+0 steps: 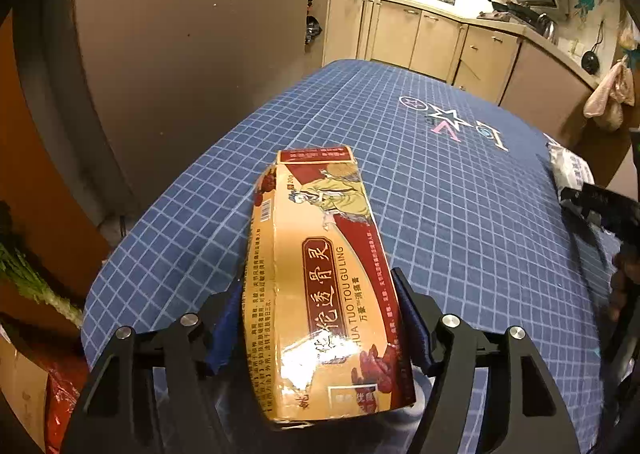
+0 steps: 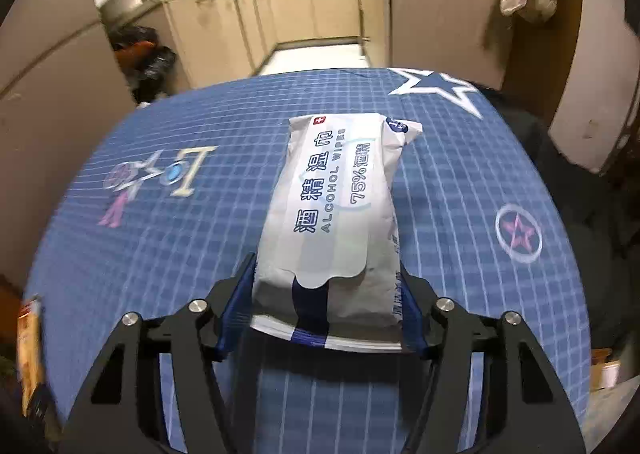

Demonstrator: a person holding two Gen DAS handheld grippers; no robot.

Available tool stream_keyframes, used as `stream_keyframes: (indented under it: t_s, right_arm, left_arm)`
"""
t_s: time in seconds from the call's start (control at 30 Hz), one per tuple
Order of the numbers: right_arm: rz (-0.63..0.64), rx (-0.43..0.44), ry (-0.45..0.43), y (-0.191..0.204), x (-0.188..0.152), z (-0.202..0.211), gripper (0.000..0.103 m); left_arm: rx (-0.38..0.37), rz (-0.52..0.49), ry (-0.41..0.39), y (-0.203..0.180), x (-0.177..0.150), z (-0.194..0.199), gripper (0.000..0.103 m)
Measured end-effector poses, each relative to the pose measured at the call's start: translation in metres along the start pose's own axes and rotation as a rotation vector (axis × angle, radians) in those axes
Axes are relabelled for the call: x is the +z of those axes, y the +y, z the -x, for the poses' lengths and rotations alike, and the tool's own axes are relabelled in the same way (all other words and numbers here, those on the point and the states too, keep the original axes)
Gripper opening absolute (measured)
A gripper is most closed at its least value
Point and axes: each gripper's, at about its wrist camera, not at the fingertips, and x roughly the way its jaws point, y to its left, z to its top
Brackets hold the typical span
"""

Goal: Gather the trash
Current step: 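Grasp the yellow Hua Tuo box with the left tool while the right tool grasps the white wipes pack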

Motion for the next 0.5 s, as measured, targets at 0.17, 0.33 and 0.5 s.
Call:
stream_keyframes:
  t_s: [0.17, 0.33, 0.5]
  right_arm:
    - [-0.008, 0.08, -0.01, -0.008, -0.025, 0.028, 0.053]
    - [-0.012, 0.132, -0.024, -0.007, -0.056, 0.062, 0.051]
    - [0.005, 0.165, -0.031, -0.001, -0.088, 0.09, 0.049]
  left_arm:
    - [-0.034, -0.034, -0.028, -0.011, -0.005, 0.008, 0.068]
    - [-0.078, -0.075, -0.066, -0.024, -0.006, 0.021, 0.068]
    - [-0.12, -0.118, -0.116, -0.035, -0.006, 0.037, 0.068]
